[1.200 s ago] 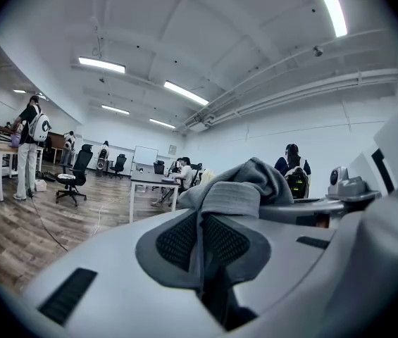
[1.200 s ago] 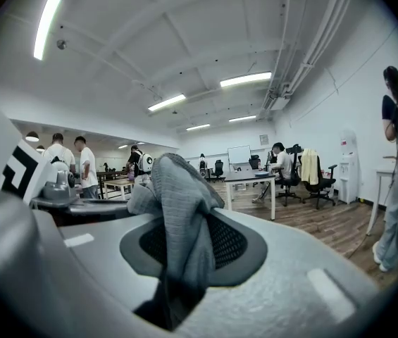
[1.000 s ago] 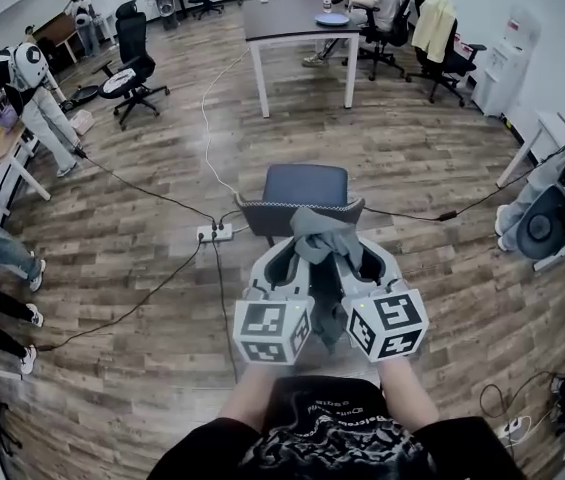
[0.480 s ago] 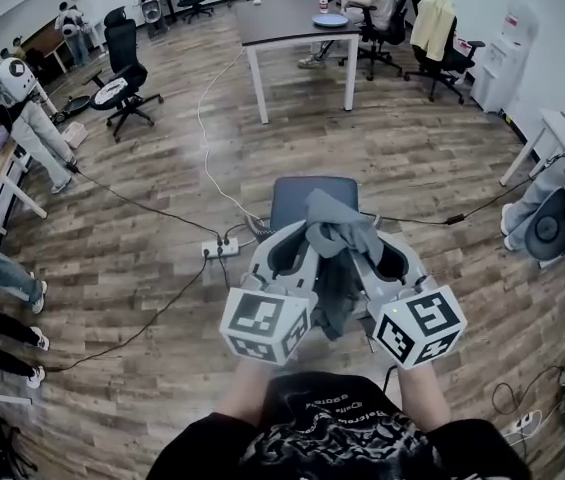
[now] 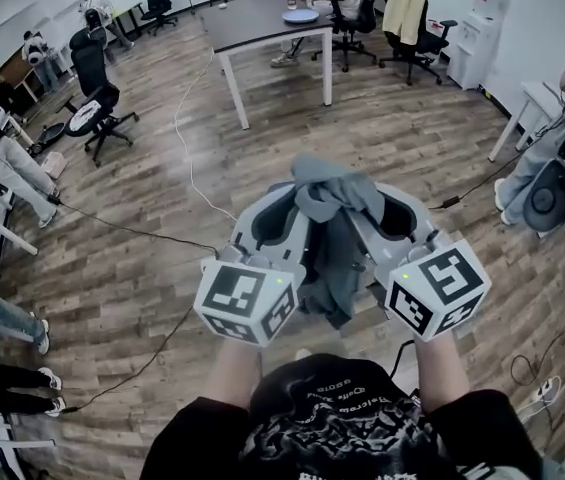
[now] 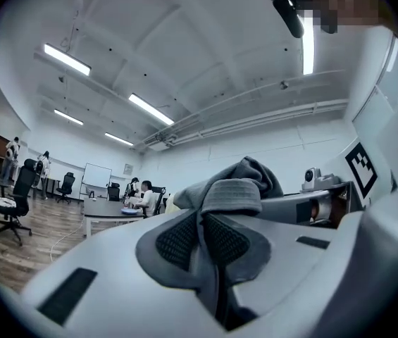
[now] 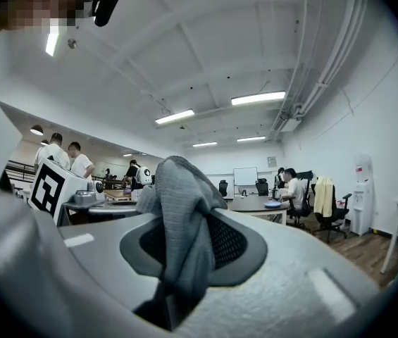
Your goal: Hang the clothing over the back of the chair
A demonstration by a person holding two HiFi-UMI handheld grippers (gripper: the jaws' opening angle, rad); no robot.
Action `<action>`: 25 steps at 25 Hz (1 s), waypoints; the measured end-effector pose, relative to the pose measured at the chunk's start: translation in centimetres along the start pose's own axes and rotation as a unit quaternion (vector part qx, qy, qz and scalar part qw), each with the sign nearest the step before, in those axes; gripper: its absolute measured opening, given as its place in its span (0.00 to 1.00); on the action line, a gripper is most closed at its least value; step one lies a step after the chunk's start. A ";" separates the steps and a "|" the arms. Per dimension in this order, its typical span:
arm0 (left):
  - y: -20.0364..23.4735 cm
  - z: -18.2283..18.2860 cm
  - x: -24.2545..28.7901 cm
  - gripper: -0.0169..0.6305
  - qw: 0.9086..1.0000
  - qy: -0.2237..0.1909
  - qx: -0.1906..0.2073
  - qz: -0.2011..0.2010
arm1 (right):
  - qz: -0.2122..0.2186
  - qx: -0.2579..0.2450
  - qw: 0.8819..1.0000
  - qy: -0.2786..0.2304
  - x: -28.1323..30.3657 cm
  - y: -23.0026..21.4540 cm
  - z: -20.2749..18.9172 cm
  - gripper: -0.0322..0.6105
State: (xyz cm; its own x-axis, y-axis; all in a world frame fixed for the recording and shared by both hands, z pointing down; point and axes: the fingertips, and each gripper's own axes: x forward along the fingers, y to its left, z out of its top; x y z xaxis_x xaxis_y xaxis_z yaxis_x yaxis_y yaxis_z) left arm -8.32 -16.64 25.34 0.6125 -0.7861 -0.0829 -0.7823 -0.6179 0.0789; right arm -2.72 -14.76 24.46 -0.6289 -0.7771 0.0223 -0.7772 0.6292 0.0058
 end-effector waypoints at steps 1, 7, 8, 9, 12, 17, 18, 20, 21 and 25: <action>0.4 0.5 0.2 0.09 1.000 -0.004 -0.001 -0.005 | 0.002 -0.004 1.000 -0.003 0.4 0.1 0.6 0.20; 2.8 3.1 1.2 0.09 0.999 -0.026 -0.006 -0.025 | -0.006 -0.021 0.999 -0.027 3.5 0.2 3.9 0.20; 3.1 3.3 1.5 0.09 0.999 -0.028 -0.006 -0.028 | -0.008 -0.027 0.999 -0.030 3.9 0.1 4.3 0.20; 3.3 3.4 1.7 0.09 0.999 -0.030 -0.005 -0.032 | -0.010 -0.034 0.999 -0.032 4.3 -0.1 4.6 0.20; 3.9 4.2 2.5 0.09 0.998 -0.035 -0.001 -0.045 | -0.015 -0.048 0.998 -0.045 5.2 -0.5 5.9 0.20; 4.2 5.6 4.6 0.09 0.998 -0.036 0.007 -0.058 | -0.026 -0.052 0.997 -0.055 6.4 -2.8 7.7 0.20; 4.2 5.7 5.0 0.09 0.998 -0.034 0.010 -0.058 | -0.026 -0.054 0.997 -0.055 6.7 -3.2 7.8 0.20; 4.7 5.4 5.8 0.09 0.998 -0.033 0.007 -0.057 | -0.025 -0.052 0.997 -0.053 7.4 -4.0 7.8 0.20; 5.0 5.1 6.4 0.09 0.998 -0.034 0.001 -0.054 | -0.024 -0.048 0.997 -0.051 7.8 -4.6 7.6 0.20; 6.8 2.3 9.5 0.09 0.999 -0.016 -0.018 -0.025 | -0.029 -0.029 0.999 -0.030 10.1 -7.9 5.6 0.20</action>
State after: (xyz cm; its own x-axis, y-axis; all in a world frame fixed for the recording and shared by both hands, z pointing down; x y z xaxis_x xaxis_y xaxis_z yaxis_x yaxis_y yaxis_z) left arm -8.13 -28.29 22.78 0.6470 -0.7531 -0.1196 -0.7455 -0.6576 0.1085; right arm -3.04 -27.70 19.03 -0.5841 -0.8108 -0.0389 -0.8112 0.5814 0.0629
